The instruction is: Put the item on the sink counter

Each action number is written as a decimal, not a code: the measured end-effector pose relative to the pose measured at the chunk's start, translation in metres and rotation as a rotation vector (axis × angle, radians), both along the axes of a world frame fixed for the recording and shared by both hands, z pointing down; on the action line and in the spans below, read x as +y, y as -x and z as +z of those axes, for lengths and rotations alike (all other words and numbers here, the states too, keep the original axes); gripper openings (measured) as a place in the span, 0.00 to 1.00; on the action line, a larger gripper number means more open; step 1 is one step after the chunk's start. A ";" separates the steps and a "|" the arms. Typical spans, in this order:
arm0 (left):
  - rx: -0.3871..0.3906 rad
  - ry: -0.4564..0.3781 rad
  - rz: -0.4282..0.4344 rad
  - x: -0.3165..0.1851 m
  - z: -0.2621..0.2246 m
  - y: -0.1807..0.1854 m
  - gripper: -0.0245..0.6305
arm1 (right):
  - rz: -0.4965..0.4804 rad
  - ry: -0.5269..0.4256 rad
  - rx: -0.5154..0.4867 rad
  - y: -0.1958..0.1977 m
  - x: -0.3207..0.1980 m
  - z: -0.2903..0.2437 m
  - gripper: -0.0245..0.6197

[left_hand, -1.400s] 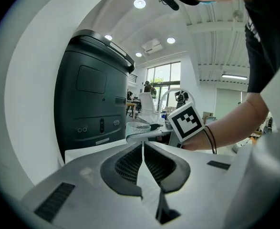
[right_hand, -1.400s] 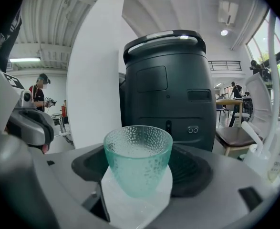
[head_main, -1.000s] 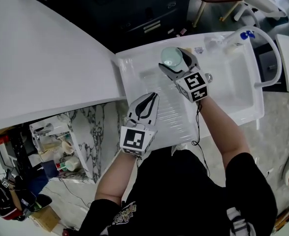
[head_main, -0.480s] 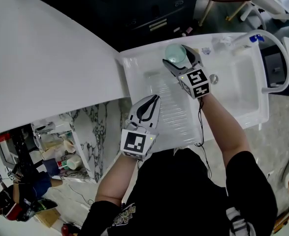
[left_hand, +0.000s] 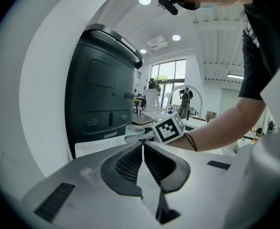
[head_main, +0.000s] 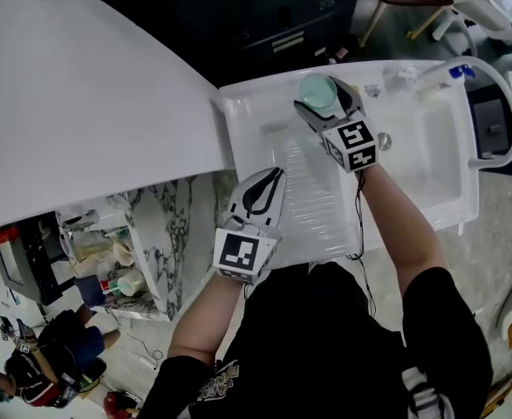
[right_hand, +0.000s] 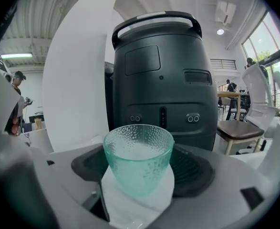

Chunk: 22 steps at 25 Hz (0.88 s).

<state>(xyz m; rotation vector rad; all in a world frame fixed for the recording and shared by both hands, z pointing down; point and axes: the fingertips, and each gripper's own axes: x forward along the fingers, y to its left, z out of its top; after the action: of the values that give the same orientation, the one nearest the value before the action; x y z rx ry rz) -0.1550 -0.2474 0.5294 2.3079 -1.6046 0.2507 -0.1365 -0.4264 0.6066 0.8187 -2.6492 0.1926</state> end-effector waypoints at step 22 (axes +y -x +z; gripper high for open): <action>-0.015 -0.037 -0.047 0.026 -0.017 -0.010 0.08 | 0.017 0.055 -0.017 -0.033 0.034 -0.005 0.74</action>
<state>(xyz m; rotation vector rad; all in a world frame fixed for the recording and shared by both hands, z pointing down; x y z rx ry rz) -0.1451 -0.2212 0.5121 2.2970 -1.6825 0.2296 -0.1031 -0.3929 0.6017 0.8251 -2.6413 0.2759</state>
